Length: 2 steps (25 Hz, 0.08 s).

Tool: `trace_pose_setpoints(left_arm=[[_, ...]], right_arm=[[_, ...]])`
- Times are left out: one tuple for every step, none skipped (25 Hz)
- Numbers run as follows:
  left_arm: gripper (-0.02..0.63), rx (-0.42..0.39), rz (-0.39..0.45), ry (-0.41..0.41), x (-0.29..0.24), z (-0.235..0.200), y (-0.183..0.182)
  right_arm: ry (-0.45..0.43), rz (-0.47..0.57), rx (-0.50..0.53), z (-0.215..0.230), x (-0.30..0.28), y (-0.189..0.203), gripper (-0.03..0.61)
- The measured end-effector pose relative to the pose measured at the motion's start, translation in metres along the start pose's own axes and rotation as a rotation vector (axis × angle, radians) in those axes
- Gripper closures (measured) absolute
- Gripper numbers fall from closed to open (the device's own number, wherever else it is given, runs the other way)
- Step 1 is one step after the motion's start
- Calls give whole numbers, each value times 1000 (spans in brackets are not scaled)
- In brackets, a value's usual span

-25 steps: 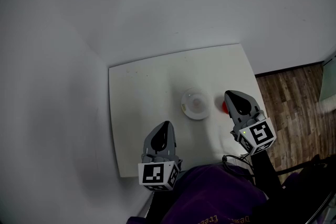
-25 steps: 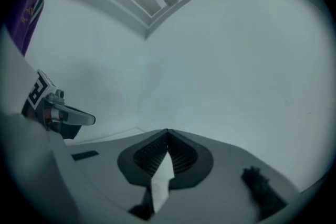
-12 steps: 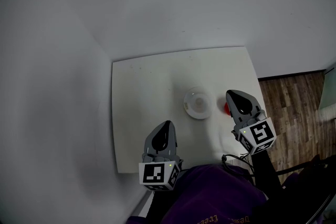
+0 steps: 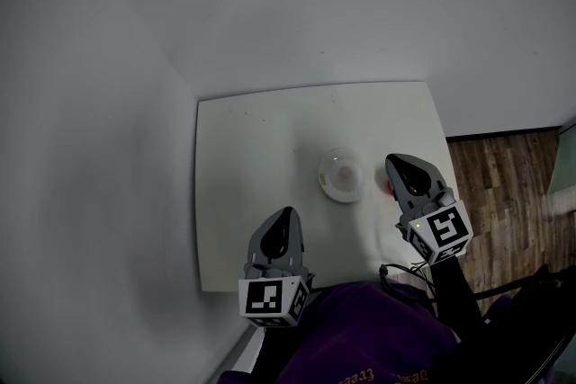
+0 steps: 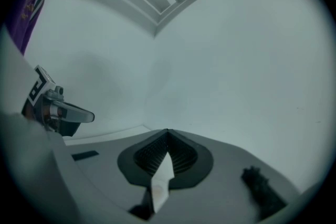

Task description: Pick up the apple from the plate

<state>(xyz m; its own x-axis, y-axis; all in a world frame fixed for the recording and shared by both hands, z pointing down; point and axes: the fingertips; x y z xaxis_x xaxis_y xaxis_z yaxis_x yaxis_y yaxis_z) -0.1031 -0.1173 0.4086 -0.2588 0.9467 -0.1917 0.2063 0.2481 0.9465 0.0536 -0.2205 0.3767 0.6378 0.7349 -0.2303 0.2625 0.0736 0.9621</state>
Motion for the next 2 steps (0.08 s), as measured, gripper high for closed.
trace_pose_setpoints(left_arm=[[607, 1, 0, 0, 0, 0, 0], [607, 1, -1, 0, 0, 1, 0]], right_arm=[[1, -2, 0, 0, 0, 1, 569], [1, -5, -1, 1, 1, 1, 569]])
Point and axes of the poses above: the fingertips, and each gripper's own axes: x backward along the fingers, z to its right, y out of its underside, and after that the axes turned 5 degrees about y, right-handed
